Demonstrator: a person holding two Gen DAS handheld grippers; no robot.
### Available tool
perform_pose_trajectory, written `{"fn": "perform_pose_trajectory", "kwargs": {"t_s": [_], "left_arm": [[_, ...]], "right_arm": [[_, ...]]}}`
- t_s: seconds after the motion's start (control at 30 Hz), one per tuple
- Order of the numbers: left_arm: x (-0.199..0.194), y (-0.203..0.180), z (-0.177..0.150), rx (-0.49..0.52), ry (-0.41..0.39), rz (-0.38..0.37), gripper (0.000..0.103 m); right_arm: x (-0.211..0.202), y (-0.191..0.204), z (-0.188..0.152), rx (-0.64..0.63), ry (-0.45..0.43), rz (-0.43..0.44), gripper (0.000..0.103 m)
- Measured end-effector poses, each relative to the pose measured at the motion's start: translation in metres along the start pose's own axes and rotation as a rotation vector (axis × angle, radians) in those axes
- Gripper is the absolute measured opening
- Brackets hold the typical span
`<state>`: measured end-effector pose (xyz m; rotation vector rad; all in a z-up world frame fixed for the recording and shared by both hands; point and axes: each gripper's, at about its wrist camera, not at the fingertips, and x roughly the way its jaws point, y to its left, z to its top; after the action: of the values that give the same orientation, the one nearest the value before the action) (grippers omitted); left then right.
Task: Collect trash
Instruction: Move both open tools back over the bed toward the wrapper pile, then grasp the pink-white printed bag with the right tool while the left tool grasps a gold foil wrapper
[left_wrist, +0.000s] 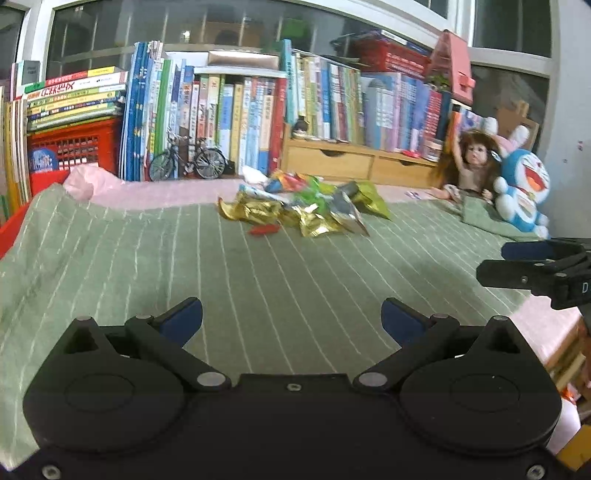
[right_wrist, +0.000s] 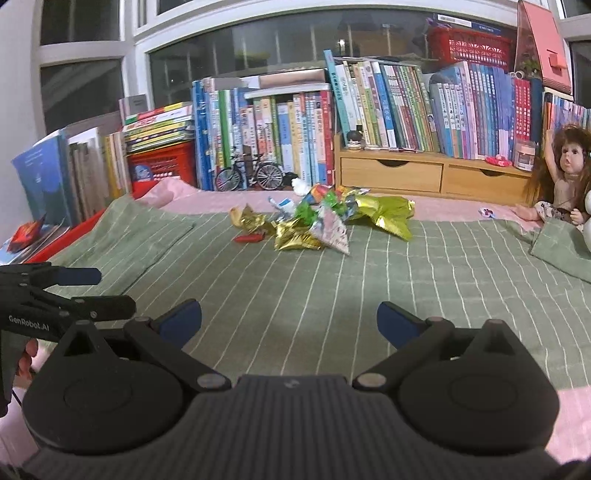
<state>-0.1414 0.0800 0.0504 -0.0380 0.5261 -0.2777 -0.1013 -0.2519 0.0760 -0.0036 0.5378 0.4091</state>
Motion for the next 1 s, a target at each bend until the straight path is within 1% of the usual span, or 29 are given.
{"fn": "perform_pose_trajectory", "kwargs": {"t_s": [0.2,0.3,0.4,0.57,0.67,0.73,0.83,0.87,1.0], "left_arm": [[0.039,0.012,0.04,0.031,-0.031,0.019,0.103],[0.07,0.022,0.059,0.017,-0.031,0.02,0.103],[0.105,0.033,0.072,-0.007,-0.021,0.021,0.103],[0.163,0.051,0.085,-0.038,0.004,-0.055,0.103],[0.197,0.057,0.086,-0.026,0.021,-0.091,0.103],[0.211,0.058,0.085,-0.01,0.016,-0.11,0.103],[0.223,0.056,0.084,0.033,-0.029,-0.17,0.103],[0.226,0.056,0.085,0.034,-0.018,-0.187,0.103],[0.238,0.059,0.091,0.017,-0.006,-0.208,0.103]], "right_arm": [[0.034,-0.017,0.027,0.002,-0.019,-0.014,0.103],[0.056,-0.029,0.04,0.027,-0.023,-0.01,0.103],[0.084,-0.046,0.051,0.081,0.001,-0.004,0.103],[0.139,-0.066,0.061,0.12,0.067,0.053,0.103],[0.174,-0.073,0.062,0.121,0.114,0.051,0.103],[0.195,-0.077,0.061,0.14,0.14,0.05,0.103],[0.212,-0.084,0.056,0.182,0.139,0.071,0.103],[0.215,-0.086,0.055,0.199,0.126,0.076,0.103],[0.225,-0.091,0.051,0.231,0.097,0.106,0.103]]}}
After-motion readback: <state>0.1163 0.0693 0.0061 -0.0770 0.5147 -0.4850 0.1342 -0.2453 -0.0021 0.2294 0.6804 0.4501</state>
